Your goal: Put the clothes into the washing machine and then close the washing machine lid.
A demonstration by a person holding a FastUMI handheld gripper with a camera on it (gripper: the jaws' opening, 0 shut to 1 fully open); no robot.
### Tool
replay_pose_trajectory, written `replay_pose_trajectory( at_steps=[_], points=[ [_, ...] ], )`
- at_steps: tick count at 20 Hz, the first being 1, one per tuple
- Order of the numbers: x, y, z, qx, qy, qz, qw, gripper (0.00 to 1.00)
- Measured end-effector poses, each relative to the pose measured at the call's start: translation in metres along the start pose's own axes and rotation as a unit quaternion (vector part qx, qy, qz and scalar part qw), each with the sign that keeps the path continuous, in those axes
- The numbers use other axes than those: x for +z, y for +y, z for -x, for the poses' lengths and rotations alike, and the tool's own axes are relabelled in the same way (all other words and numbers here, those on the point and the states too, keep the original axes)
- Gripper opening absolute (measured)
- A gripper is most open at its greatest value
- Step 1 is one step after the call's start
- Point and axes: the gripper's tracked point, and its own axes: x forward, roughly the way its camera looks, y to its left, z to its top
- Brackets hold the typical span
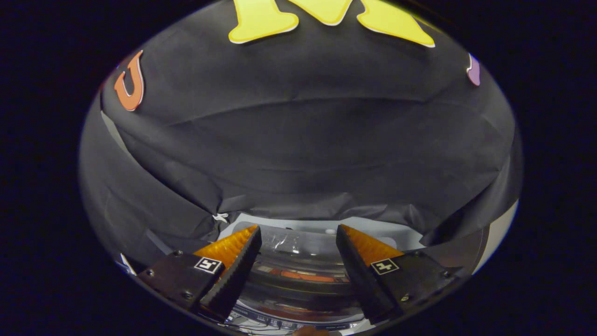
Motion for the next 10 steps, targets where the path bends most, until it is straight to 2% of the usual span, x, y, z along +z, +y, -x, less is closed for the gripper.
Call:
replay_pose_trajectory(
  at_steps=[10],
  points=[
    [-0.0082, 0.0008, 0.0017, -0.006, 0.004, -0.001, 1.0, 1.0]
  ],
)
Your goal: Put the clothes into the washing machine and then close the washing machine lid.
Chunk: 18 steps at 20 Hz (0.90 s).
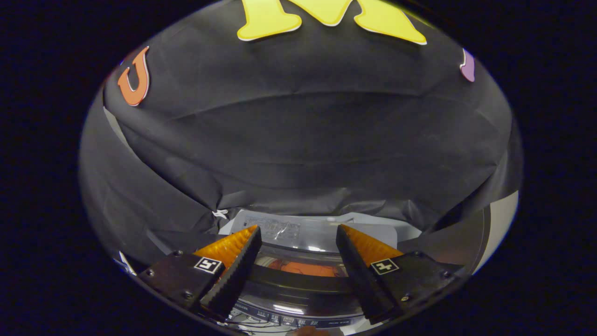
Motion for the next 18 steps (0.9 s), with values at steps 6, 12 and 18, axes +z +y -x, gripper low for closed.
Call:
replay_pose_trajectory(
  at_steps=[6, 12, 18],
  points=[
    [-0.006, 0.0, 0.002, -0.004, -0.003, -0.001, 1.0, 1.0],
    [-0.009, 0.001, 0.002, -0.007, -0.009, -0.001, 1.0, 1.0],
    [-0.019, 0.006, 0.004, -0.003, -0.001, -0.017, 1.0, 1.0]
  ],
)
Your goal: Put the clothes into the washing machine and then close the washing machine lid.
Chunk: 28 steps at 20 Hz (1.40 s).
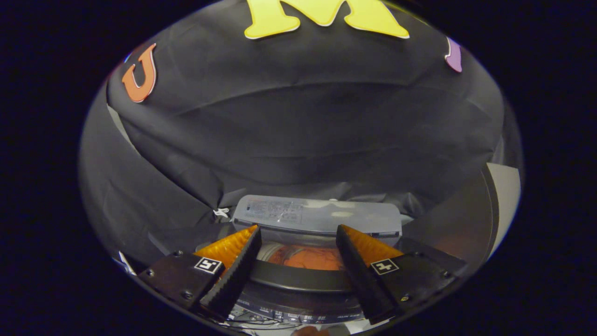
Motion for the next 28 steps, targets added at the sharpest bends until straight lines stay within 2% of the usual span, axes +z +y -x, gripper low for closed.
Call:
replay_pose_trajectory(
  at_steps=[6, 10, 20, 23, 28],
  points=[
    [-0.01, -0.004, 0.003, -0.02, 0.013, 0.01, 1.0, 0.99],
    [-0.024, -0.004, 0.007, -0.023, 0.029, 0.009, 0.999, 0.98],
    [-0.023, -0.007, 0.016, -0.027, 0.025, 0.003, 0.999, 0.98],
    [-0.018, -0.007, 0.026, -0.023, 0.012, 0.003, 1.0, 0.98],
    [0.006, -0.013, 0.066, -0.012, -0.042, 0.015, 0.999, 0.98]
  ],
)
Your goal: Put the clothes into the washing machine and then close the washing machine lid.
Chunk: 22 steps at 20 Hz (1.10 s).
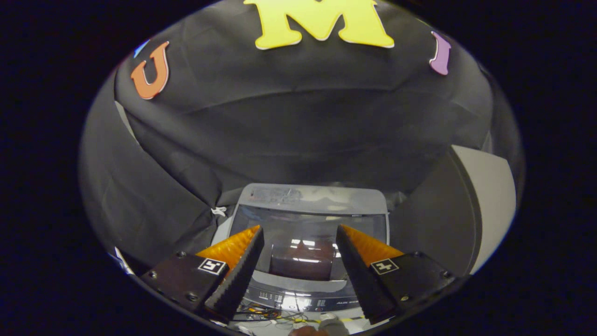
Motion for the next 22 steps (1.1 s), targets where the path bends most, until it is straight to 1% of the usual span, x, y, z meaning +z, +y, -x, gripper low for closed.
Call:
replay_pose_trajectory(
  at_steps=[4, 9, 13, 16, 22],
  points=[
    [0.012, -0.006, 0.049, 0.006, -0.051, 0.016, 0.999, 0.98],
    [0.02, -0.027, 0.106, 0.019, -0.102, 0.011, 0.995, 0.98],
    [0.013, -0.037, 0.154, 0.036, -0.126, -0.004, 0.991, 0.98],
    [0.006, -0.044, 0.187, 0.036, -0.156, 0.003, 0.987, 0.98],
    [-0.017, -0.065, 0.241, 0.031, -0.196, -0.011, 0.98, 0.97]
  ],
)
